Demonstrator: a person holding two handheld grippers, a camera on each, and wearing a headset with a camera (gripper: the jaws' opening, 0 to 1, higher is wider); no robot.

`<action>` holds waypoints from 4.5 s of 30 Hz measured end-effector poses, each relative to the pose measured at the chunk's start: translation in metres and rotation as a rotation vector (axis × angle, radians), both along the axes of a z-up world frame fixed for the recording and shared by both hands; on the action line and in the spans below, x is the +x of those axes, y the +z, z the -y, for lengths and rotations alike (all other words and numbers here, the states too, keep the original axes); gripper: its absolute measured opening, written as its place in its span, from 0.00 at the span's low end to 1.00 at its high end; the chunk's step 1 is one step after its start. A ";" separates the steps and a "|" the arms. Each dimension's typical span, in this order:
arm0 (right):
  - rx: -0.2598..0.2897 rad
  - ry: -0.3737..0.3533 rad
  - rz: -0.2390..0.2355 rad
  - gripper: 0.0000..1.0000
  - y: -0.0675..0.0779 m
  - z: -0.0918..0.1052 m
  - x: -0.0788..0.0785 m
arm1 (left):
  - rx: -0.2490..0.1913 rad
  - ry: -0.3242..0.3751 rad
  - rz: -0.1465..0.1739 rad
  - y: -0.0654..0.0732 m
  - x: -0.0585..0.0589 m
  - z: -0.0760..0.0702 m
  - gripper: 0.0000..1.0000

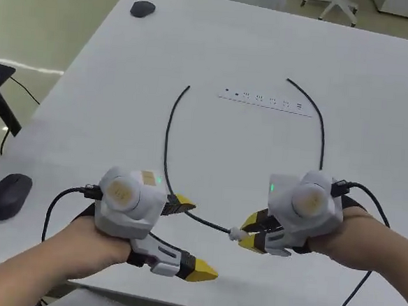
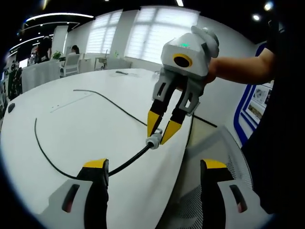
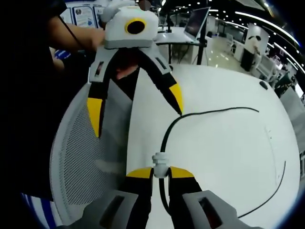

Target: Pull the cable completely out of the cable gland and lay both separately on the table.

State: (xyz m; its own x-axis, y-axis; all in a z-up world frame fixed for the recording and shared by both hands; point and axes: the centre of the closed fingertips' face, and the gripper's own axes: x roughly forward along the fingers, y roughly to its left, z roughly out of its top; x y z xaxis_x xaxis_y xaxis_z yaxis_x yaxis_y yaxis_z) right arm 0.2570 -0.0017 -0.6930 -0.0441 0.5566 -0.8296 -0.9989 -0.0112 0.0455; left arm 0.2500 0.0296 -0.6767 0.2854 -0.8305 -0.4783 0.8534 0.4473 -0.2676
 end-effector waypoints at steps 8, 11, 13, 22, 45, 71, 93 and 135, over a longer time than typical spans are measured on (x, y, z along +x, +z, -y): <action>0.009 0.062 0.026 0.06 0.016 -0.004 -0.011 | -0.019 -0.056 0.020 0.002 -0.002 0.013 0.72; 0.015 0.076 0.030 0.06 0.019 -0.007 -0.013 | -0.024 -0.067 0.029 0.003 -0.002 0.017 0.70; 0.017 0.082 0.033 0.06 0.020 -0.008 -0.014 | -0.028 -0.071 0.028 0.003 -0.002 0.019 0.68; 0.001 0.100 0.048 0.06 0.018 -0.010 -0.017 | -0.024 -0.087 0.015 -0.001 0.004 0.020 0.54; -0.011 0.120 0.048 0.07 0.015 -0.006 -0.021 | -0.075 -0.139 -0.033 0.002 -0.004 0.031 0.20; 0.175 -0.046 -0.119 0.12 0.027 0.000 -0.013 | -0.053 -0.175 0.074 0.011 -0.002 0.031 0.15; 0.455 -0.238 -0.684 0.10 0.041 -0.005 -0.009 | 0.000 -0.207 0.156 0.019 -0.001 0.032 0.15; 0.291 0.147 0.255 0.07 0.040 -0.012 -0.012 | -0.121 -0.091 -0.090 0.021 0.004 0.025 0.15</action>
